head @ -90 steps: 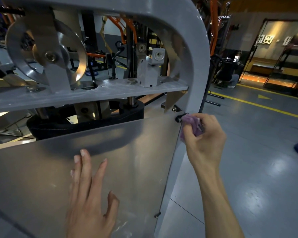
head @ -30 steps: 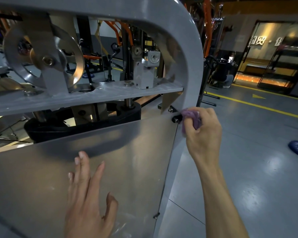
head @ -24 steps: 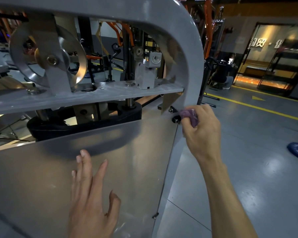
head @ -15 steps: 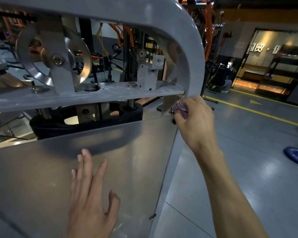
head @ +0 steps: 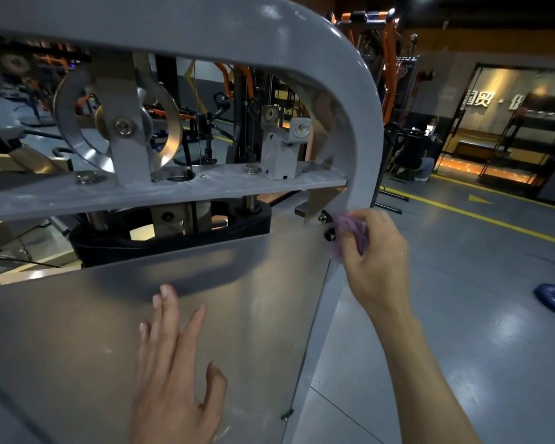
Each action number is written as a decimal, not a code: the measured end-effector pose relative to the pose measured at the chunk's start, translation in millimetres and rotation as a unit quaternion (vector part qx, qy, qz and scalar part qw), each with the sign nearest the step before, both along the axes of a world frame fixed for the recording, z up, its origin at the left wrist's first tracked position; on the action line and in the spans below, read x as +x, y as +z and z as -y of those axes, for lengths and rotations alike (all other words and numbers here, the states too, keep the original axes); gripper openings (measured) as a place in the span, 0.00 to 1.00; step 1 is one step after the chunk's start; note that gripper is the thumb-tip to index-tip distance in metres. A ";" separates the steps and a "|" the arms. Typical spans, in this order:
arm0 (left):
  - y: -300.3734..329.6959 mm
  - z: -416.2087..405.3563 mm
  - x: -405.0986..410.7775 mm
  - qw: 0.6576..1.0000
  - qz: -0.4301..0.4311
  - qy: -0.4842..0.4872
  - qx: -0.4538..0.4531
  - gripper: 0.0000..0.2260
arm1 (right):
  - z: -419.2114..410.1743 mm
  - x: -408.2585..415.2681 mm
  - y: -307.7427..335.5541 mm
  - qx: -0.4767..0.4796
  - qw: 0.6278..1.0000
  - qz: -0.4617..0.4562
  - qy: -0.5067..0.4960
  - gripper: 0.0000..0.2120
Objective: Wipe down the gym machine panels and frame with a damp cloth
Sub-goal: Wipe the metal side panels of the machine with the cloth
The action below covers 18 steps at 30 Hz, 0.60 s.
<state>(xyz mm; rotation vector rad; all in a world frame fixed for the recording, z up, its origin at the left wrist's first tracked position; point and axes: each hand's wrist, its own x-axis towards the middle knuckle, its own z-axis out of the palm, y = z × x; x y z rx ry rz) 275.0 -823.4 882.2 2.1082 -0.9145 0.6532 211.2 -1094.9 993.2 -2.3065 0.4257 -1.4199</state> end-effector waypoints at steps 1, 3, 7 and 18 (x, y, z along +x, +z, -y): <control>0.2 0.1 -0.1 1.000 0.001 -0.001 0.000 0.33 | -0.2 -3.2 -6.5 0.001 1.000 0.011 0.006 0.02; 0.2 -0.1 0.3 1.000 0.002 0.001 0.002 0.33 | 3.7 -11.9 -19.7 0.025 0.999 0.034 -0.008 0.05; -0.1 -0.3 -0.6 1.000 0.002 0.000 0.004 0.32 | 3.1 -20.1 -45.2 0.137 0.987 0.079 -0.038 0.05; 4.3 -11.3 -1.2 1.000 0.001 0.003 0.022 0.32 | -13.8 6.3 -69.8 0.205 0.976 0.059 0.032 0.13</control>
